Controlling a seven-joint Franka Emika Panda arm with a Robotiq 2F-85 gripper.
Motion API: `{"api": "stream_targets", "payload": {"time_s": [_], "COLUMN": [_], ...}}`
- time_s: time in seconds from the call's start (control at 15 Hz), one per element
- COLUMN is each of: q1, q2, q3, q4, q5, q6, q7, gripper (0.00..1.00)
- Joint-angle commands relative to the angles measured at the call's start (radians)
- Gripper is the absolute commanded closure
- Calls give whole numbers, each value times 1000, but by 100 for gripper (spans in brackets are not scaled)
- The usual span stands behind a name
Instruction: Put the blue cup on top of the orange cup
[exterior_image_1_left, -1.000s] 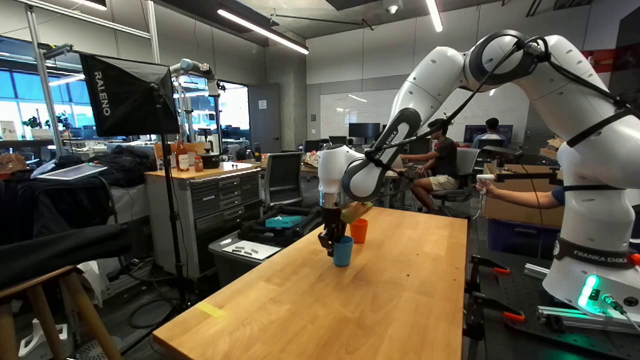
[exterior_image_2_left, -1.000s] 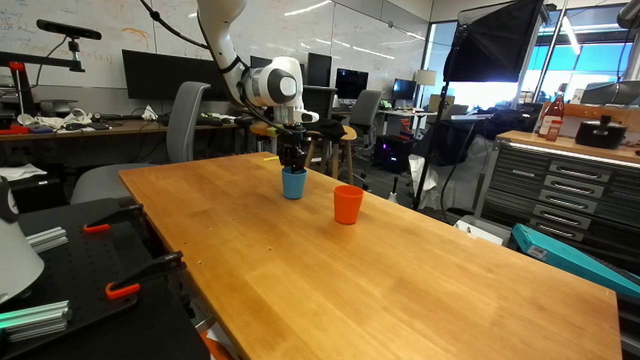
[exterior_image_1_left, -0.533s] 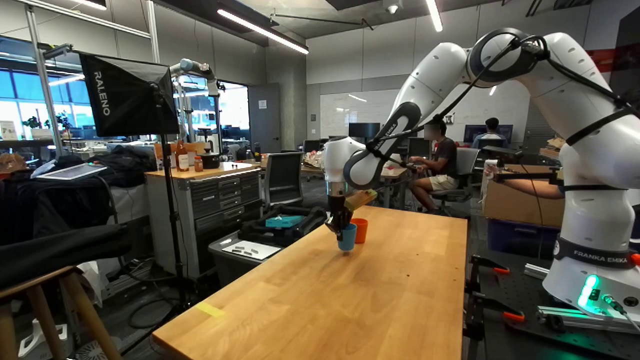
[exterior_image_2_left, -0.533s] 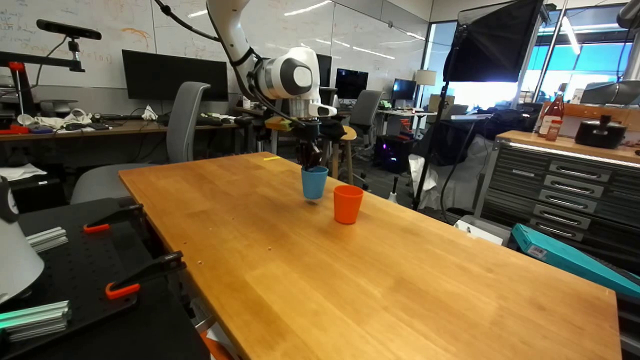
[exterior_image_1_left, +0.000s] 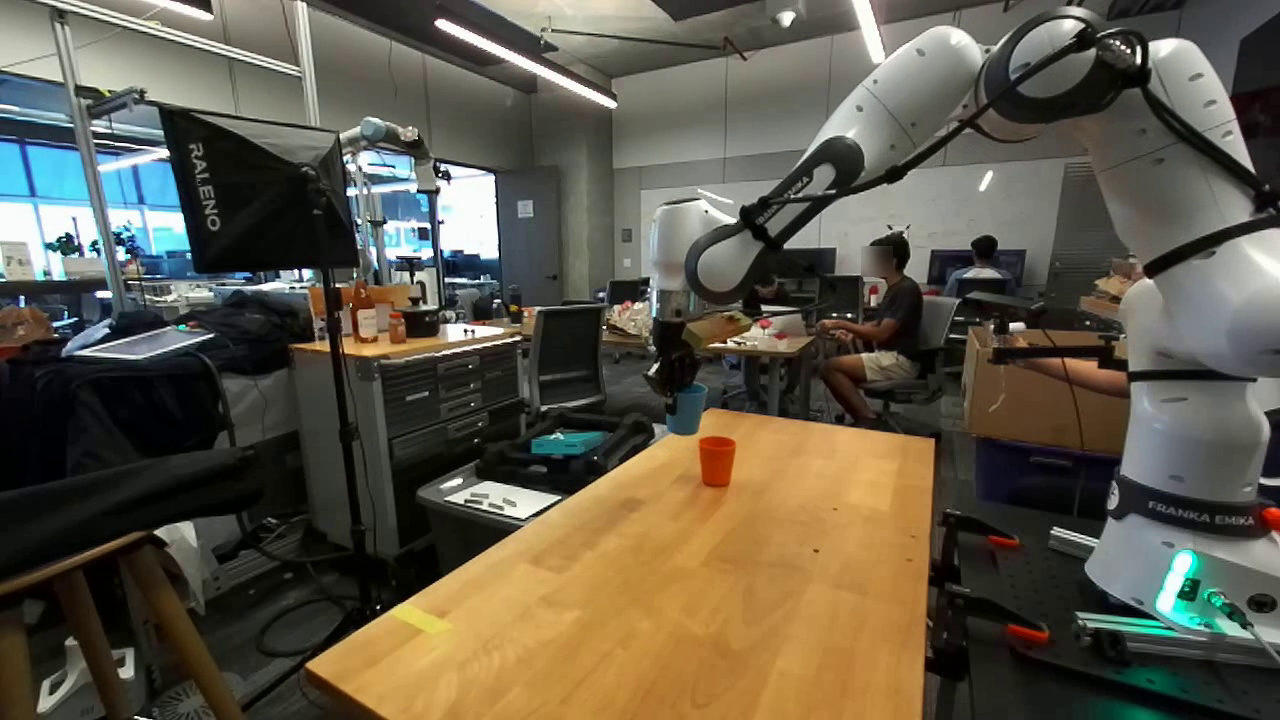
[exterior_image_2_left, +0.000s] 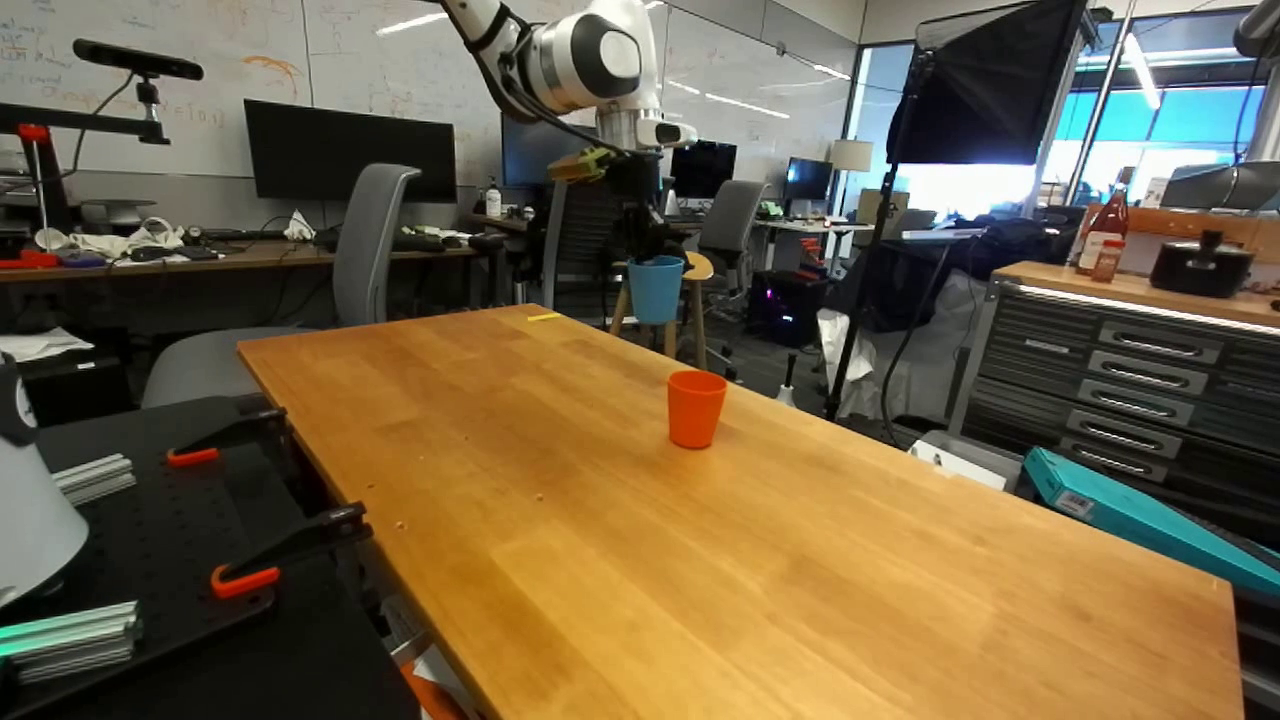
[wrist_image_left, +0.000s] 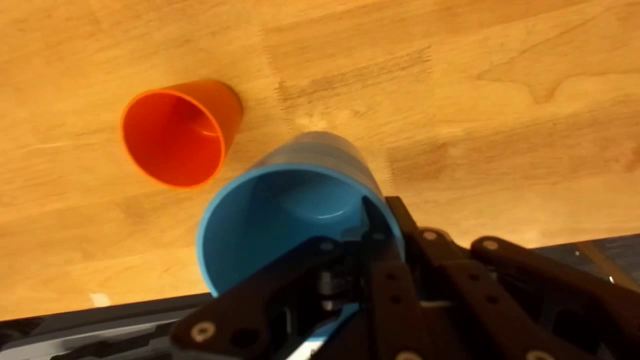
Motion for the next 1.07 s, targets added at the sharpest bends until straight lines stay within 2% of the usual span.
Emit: {"api": "stream_targets", "payload": {"time_s": [0.0,0.33,0.6,0.87,1.0], "q1": [-25,-76,-110,-118,-109], "q2": [-38,-9,17,48,55], "q3": [-33,-70,-73,-70,-68], "q4": [8,35,42,57,15], "q5": [-21,-30,-23,-18,-23], "q6": [-56,-52,-14,-10,24], "q7": [25,16,-7,-13,1], "gripper": [95,95,95,95,95]}}
